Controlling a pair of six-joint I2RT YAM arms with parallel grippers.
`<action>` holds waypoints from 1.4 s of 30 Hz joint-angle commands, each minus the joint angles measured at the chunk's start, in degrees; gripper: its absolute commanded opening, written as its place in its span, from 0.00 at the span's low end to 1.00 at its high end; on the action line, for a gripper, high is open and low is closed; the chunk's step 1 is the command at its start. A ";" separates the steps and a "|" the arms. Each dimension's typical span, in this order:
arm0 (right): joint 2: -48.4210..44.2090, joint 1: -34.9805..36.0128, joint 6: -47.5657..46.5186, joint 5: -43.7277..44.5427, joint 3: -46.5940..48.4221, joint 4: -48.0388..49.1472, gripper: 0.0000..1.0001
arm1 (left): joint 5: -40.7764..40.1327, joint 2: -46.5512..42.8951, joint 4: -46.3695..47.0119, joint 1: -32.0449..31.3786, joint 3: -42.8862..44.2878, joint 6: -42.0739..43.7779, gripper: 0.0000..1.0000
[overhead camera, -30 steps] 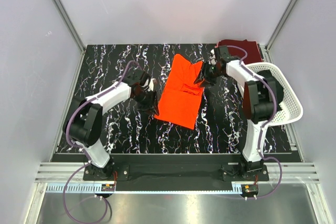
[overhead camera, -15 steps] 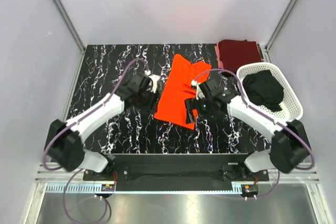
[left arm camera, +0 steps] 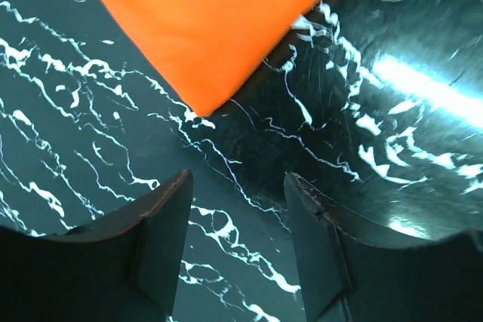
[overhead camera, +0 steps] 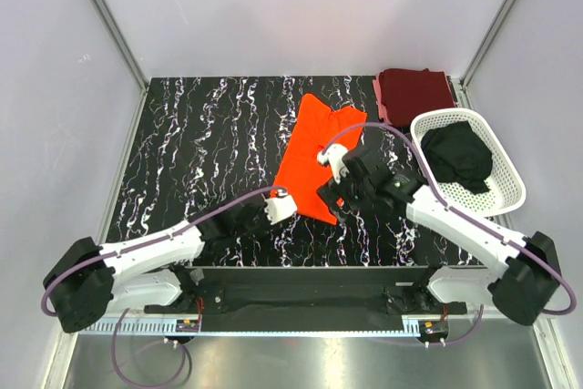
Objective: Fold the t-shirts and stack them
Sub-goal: Fold the tshirt
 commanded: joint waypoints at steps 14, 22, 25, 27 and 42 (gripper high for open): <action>-9.65 4.98 -38.52 -12.55 -21.33 14.46 0.98 | 4.59 14.31 14.88 0.14 3.79 16.80 0.51; -2.72 7.79 -37.33 -11.33 -23.81 25.88 1.00 | 3.80 17.47 14.52 0.75 4.41 18.38 0.48; 0.36 8.58 -37.58 -6.78 -25.74 33.25 1.00 | 4.67 18.01 14.17 1.37 5.29 18.82 0.46; 3.08 8.76 -36.98 -4.13 -26.10 36.43 1.00 | 4.59 18.71 14.09 1.81 6.07 18.65 0.45; -24.15 8.59 -24.15 4.05 -28.03 26.35 1.00 | 15.65 2.90 6.01 7.87 5.81 7.24 0.65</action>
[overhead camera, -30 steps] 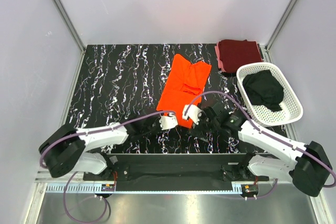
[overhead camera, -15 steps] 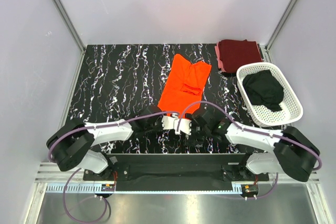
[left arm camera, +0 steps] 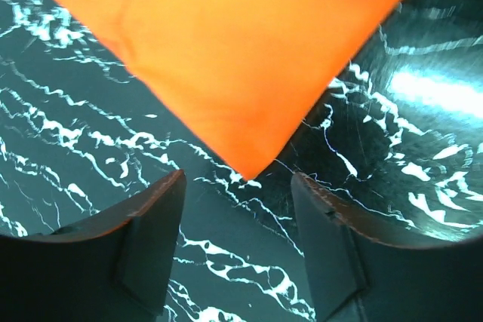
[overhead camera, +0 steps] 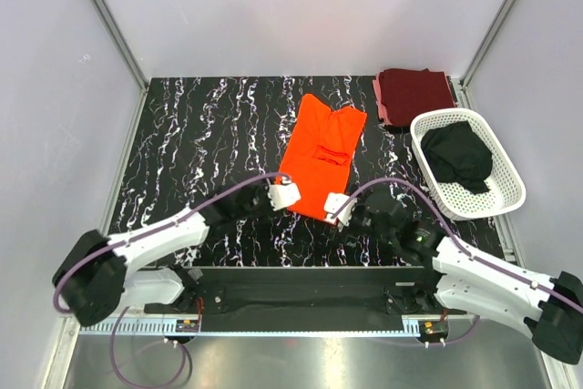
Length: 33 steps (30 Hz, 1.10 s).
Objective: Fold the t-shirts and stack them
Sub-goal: Fold the tshirt
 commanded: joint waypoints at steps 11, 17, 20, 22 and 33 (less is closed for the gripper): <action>-1.43 0.30 50.78 21.75 22.78 -21.85 1.00 | 21.62 -11.50 -11.11 17.84 9.87 -51.37 0.62; 4.36 0.04 72.32 14.91 25.44 -31.09 1.00 | 32.19 -4.98 -13.24 22.25 8.57 -72.48 0.49; 11.98 -3.19 80.76 2.17 27.18 -34.94 1.00 | 31.57 -6.82 -11.82 23.30 5.05 -82.08 0.49; 15.79 -7.32 82.10 -12.30 27.64 -37.60 1.00 | 31.92 -7.18 -12.70 23.83 4.35 -85.00 0.52; 11.32 -28.85 94.56 -33.93 14.30 -25.70 0.93 | 27.63 -8.15 -11.31 26.47 -2.95 -102.94 0.61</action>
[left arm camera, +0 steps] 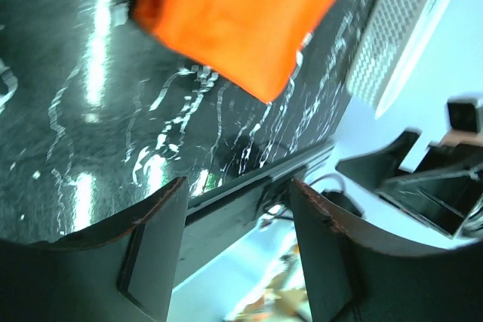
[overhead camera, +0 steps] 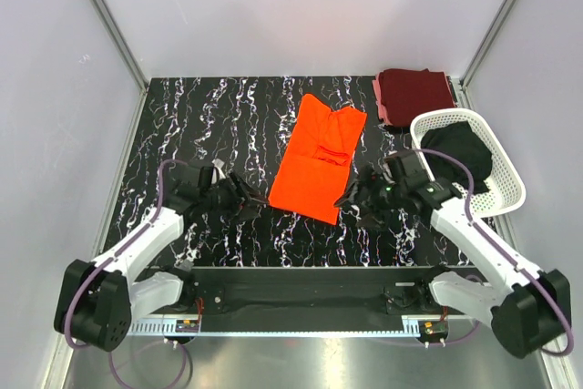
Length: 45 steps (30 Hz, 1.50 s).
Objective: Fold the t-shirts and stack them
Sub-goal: Fold the tshirt
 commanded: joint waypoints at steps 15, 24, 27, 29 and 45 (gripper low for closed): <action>-5.61 -4.20 39.47 0.92 -28.77 36.89 0.61 | 0.33 15.40 13.85 2.04 -0.81 -8.31 0.60; 3.19 4.24 42.89 11.20 -27.00 42.33 0.59 | -0.90 22.60 13.67 2.13 2.88 -5.67 0.62; 1.53 4.42 45.52 12.88 -29.64 43.56 0.59 | -1.34 24.98 13.76 2.13 3.32 -5.15 0.62; 1.96 4.50 45.97 13.06 -30.70 44.44 0.59 | -1.60 26.13 13.42 2.13 3.67 -4.97 0.61; 14.44 6.79 46.23 15.17 -28.41 50.42 0.55 | -5.03 31.05 12.09 2.13 6.05 -4.00 0.52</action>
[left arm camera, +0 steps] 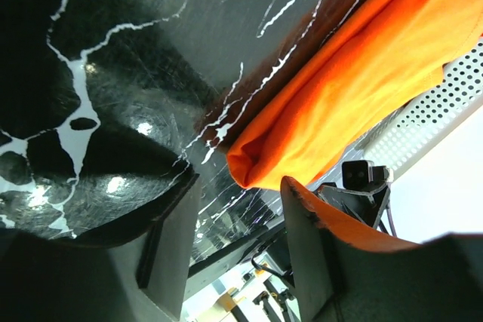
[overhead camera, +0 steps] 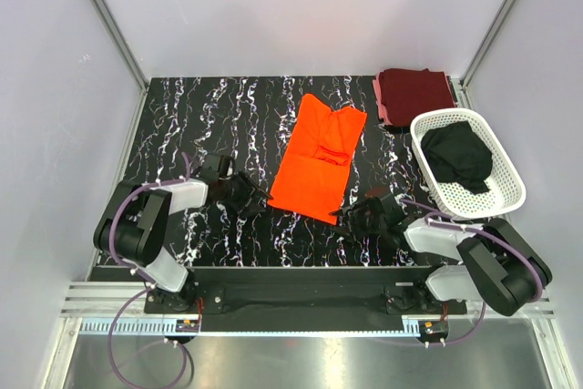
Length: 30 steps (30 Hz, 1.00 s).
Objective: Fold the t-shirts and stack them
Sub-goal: Fold the tshirt
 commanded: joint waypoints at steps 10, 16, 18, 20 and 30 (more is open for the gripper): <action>-2.38 1.04 3.50 8.68 -0.57 -4.35 0.49 | -2.54 4.78 1.30 0.25 1.20 2.73 0.51; 1.03 1.04 3.94 7.11 -0.93 -1.03 0.47 | -2.54 6.44 0.69 0.16 2.78 2.91 0.49; 3.23 1.04 2.89 6.14 0.03 -0.49 0.47 | -2.45 6.45 1.12 0.16 2.69 3.00 0.47; 3.85 1.04 2.27 5.61 0.22 -0.14 0.47 | -2.45 6.71 1.13 0.16 2.43 3.00 0.47; 2.45 1.13 2.45 5.87 -0.40 -2.07 0.47 | -1.93 6.89 2.87 0.08 0.41 3.17 0.37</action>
